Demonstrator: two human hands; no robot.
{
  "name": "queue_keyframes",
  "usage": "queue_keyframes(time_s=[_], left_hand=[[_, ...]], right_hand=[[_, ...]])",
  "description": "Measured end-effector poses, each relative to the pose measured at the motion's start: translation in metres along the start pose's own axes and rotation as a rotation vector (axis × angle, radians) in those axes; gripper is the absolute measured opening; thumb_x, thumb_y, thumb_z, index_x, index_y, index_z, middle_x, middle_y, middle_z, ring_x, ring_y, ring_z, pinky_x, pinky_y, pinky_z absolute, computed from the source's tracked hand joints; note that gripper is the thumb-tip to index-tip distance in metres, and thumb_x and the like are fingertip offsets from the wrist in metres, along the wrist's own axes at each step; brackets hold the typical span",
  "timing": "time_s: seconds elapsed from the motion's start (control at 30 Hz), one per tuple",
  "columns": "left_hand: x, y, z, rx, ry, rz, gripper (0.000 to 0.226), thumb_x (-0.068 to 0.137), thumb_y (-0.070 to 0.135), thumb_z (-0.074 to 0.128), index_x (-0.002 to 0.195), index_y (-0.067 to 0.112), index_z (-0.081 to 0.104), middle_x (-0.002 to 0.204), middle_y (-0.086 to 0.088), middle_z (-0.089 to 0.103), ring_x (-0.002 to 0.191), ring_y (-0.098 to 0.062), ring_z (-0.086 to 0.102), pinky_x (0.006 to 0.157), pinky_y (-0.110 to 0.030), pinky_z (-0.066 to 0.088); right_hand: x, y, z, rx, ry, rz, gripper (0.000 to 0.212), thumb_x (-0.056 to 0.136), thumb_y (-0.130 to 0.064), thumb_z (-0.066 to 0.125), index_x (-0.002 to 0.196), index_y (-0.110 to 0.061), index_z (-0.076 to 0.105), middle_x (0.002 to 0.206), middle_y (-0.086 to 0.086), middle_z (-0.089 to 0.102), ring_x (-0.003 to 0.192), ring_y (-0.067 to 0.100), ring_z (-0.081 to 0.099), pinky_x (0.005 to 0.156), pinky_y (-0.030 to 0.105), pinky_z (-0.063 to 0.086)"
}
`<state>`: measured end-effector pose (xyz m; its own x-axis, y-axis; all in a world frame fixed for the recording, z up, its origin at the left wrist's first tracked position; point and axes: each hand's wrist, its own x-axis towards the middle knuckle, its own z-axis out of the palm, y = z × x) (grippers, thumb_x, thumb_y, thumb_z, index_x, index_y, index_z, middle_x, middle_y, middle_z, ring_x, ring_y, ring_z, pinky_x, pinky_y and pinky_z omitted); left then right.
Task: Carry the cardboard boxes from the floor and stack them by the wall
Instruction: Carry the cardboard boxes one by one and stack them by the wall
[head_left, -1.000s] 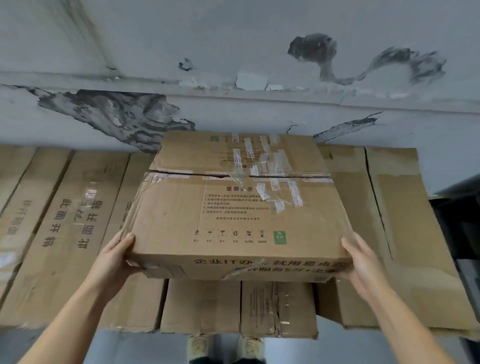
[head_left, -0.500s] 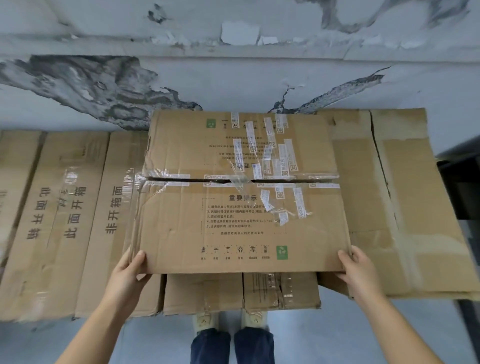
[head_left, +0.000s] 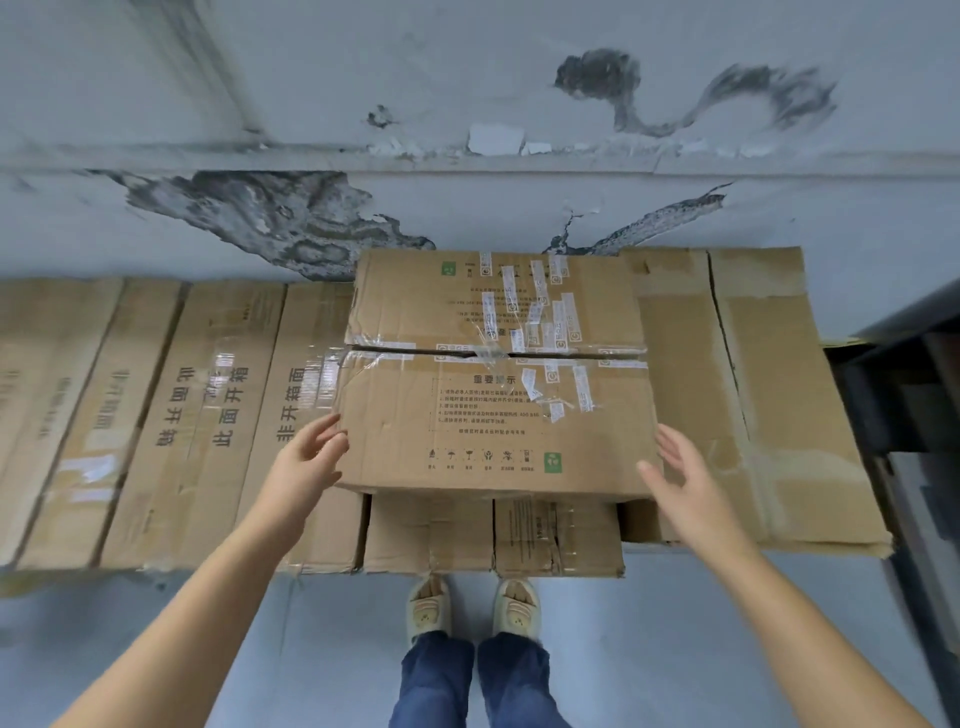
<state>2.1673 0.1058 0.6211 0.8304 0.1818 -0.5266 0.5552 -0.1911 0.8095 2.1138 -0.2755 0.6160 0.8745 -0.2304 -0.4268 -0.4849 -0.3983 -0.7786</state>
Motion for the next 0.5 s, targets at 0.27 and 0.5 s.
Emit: queue_keyframes(time_s=[0.27, 0.5], left_hand=[[-0.129, 0.056, -0.006, -0.192, -0.133, 0.348, 0.040, 0.085, 0.037, 0.054, 0.123, 0.025, 0.059, 0.110, 0.000, 0.071, 0.103, -0.014, 0.067, 0.083, -0.025, 0.056], [-0.170, 0.048, 0.001, -0.135, -0.265, 0.406, 0.038, 0.084, 0.035, 0.052, 0.119, 0.025, 0.062, 0.108, 0.000, 0.072, 0.101, -0.016, 0.068, 0.085, -0.027, 0.056]], right_hand=[[-0.108, -0.061, -0.019, 0.167, -0.049, -0.271, 0.044, 0.092, -0.024, 0.056, 0.126, -0.046, 0.041, 0.123, -0.023, 0.057, 0.111, -0.009, 0.055, 0.084, 0.002, 0.042], [-0.194, -0.050, -0.002, 0.358, 0.122, -0.212, 0.051, 0.076, -0.040, 0.056, 0.126, -0.041, 0.047, 0.116, -0.025, 0.063, 0.109, -0.001, 0.060, 0.092, 0.021, 0.049]])
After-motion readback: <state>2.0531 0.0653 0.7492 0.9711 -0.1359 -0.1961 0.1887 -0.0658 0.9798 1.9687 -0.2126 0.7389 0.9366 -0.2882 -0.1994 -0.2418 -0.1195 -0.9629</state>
